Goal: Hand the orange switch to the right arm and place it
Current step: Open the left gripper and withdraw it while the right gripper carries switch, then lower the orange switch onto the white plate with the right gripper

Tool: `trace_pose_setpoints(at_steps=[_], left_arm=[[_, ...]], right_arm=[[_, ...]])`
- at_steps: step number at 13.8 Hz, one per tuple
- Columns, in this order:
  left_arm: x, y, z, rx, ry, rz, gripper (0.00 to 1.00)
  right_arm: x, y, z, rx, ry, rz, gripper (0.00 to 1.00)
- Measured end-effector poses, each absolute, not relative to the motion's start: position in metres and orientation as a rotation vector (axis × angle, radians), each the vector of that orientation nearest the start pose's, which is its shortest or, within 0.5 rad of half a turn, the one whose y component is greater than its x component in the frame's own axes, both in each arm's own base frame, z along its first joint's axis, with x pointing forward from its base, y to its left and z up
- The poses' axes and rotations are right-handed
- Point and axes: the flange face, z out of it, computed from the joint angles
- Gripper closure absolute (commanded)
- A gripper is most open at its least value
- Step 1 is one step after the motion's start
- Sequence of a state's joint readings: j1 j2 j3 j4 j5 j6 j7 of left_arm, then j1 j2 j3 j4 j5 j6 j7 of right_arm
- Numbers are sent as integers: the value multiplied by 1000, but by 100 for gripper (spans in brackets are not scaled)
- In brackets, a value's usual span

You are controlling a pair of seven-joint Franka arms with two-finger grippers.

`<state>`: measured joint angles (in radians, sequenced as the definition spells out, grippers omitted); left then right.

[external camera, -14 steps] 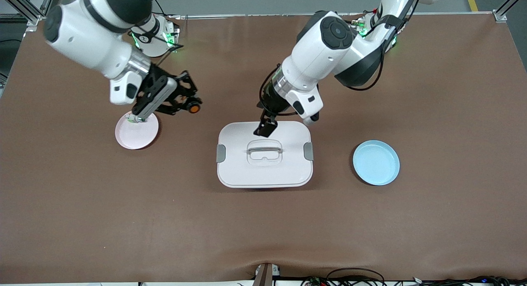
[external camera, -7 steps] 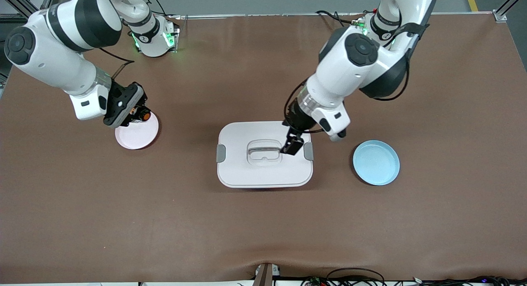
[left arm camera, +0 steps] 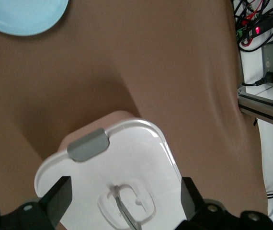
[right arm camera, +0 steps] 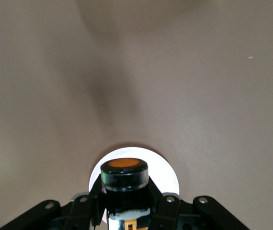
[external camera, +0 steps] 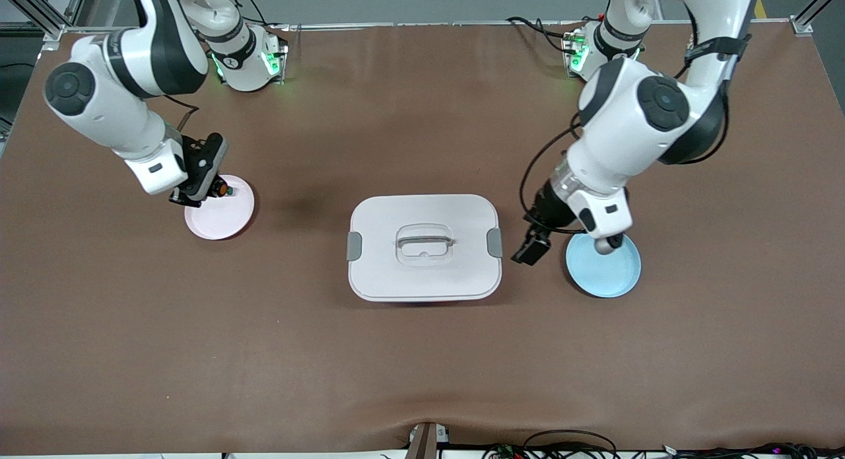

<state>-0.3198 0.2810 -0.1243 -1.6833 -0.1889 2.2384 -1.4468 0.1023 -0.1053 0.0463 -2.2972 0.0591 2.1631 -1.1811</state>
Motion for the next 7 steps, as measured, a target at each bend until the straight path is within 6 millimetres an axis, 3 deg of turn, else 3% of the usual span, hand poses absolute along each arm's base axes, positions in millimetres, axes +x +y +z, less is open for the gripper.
trace_pose_setpoints(at_steps=[4,7], left_arm=[[629,-204,455,-3103,-1497,-116,0],[640,-135,435,-3180,-1206,-149,0]], right_arm=[[468,54,342,-2421,-1990,-67,100],[459,33,317,-2399,-2094,-156,100]])
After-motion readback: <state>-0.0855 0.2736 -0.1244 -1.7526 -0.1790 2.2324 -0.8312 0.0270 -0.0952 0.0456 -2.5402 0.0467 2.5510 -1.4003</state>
